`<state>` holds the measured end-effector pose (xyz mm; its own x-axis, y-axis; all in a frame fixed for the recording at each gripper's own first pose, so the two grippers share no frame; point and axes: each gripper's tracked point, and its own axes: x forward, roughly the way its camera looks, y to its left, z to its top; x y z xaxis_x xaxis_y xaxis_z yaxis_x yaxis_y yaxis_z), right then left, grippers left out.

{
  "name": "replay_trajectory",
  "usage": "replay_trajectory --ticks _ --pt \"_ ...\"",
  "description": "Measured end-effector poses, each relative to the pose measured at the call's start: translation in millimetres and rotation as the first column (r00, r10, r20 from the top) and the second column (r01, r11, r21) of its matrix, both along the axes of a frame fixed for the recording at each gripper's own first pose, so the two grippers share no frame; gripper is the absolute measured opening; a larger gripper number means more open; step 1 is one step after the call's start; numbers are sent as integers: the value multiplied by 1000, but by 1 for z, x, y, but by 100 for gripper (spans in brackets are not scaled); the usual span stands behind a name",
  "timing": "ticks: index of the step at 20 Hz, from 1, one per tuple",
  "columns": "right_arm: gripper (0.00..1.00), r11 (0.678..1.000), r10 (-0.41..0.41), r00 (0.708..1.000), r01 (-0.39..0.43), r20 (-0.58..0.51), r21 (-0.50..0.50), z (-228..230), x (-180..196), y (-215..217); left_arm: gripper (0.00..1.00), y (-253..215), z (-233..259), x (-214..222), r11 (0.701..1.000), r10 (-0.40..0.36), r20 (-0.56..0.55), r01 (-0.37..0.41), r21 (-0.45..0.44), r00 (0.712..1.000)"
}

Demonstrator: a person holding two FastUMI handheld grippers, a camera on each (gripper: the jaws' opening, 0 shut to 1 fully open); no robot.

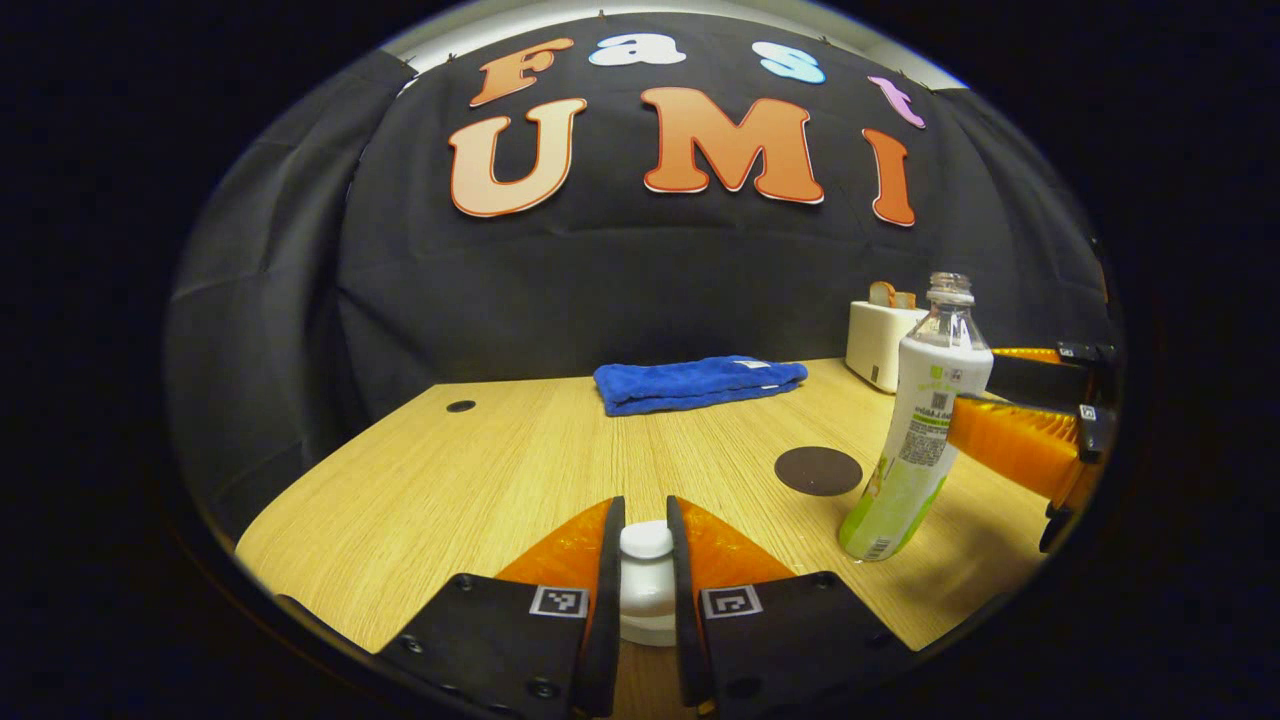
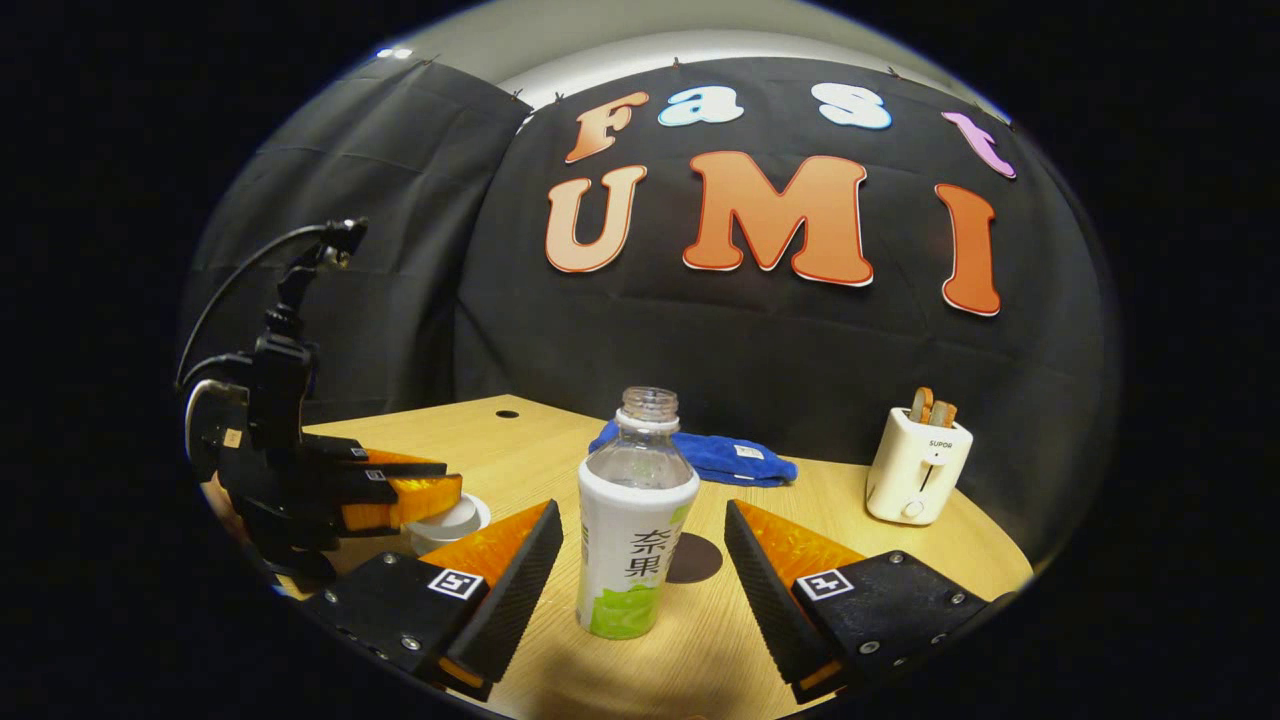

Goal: Open the teacup lid with one hand, grasp the water bottle and pour water into the teacup with the other hand; after pouring, place the water bottle on the coaster and then close the teacup lid.

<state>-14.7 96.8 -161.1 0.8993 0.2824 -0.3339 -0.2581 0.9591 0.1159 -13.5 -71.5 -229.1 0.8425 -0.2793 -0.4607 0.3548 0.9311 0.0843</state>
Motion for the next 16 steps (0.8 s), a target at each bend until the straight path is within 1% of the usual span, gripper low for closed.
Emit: replay_trajectory --ticks 1,2,3,4,5,7,9,10,11,12,14,16 --pt "98 1000 4 1000 -4 -7 0 -3 1 2 27 1 5 2 1000 3 12 -3 -8 1000" --pt "98 1000 7 1000 -7 -18 0 -6 2 5 24 4 10 3 1000 9 26 -9 -10 1000" --pt "98 1000 10 999 -10 -30 0 -11 4 8 27 8 14 5 1000 16 39 -16 -9 999" --pt "97 1000 12 999 -12 -43 1 -16 7 11 24 12 18 6 1000 23 49 -23 -6 999" --pt "96 1000 15 998 -15 -59 1 -20 8 13 27 16 23 7 1000 31 59 -30 -6 998" --pt "93 1000 14 995 -14 -95 -5 -32 10 14 27 25 27 10 999 49 73 -48 -7 996" --pt "88 1000 4 991 -5 -135 -10 -43 11 15 27 37 32 10 998 69 82 -69 -8 994" --pt "82 1000 2 988 -3 -157 -5 -48 10 17 27 42 32 11 997 78 83 -78 -10 993" --pt "78 1000 1 984 -1 -178 1 -52 9 18 27 47 31 11 996 88 83 -87 -10 993" --pt "72 1000 -1 983 3 -182 13 -52 11 19 27 53 33 9 995 97 83 -96 -10 992" --pt "67 1000 7 982 -5 -189 8 -49 13 22 27 62 32 8 994 112 83 -111 -10 990" --pt "65 999 14 984 -21 -177 -39 -45 15 20 27 70 33 8 992 125 82 -125 -10 989"
